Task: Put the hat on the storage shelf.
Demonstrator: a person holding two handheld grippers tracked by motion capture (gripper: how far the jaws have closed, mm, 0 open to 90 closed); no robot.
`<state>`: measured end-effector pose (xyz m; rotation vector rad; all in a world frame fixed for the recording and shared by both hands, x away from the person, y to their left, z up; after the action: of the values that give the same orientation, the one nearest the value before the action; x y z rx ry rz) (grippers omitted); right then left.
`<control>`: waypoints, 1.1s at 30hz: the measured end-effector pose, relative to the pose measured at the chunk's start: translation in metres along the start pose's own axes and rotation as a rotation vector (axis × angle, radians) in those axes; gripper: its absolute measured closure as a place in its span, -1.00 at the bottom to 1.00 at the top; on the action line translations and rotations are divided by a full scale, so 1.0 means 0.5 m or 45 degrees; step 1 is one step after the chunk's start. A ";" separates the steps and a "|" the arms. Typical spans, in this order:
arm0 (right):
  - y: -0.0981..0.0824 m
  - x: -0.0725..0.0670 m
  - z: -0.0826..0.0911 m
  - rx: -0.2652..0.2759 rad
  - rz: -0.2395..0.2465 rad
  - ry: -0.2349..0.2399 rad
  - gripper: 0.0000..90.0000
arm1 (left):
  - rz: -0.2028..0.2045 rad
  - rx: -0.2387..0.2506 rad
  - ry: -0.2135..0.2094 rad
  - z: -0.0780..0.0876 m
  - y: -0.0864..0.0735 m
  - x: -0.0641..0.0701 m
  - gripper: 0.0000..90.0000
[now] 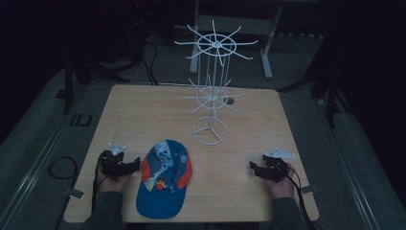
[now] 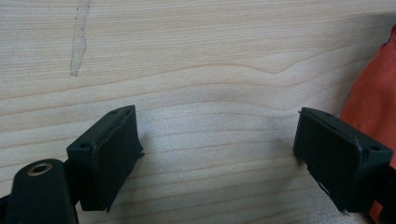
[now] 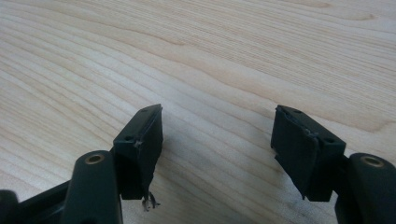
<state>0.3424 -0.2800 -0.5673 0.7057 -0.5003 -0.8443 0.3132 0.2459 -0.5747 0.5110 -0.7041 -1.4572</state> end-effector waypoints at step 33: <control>-0.002 -0.004 0.002 -0.005 -0.001 -0.003 -0.31 | -0.079 -0.142 -0.116 0.036 0.026 0.003 0.24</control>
<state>0.3400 -0.2792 -0.5674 0.7015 -0.5003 -0.8466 0.3097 0.2470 -0.5525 0.3851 -0.6795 -1.5766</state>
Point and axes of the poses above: each handheld gripper's, and its own axes: z roughly backward along the jaws, y roughly out of its top, x roughly to its right, the point moved 1 cm from there along -z, roughly forward along the jaws, and after that the axes turned 9 degrees about z, right-handed, at the moved point
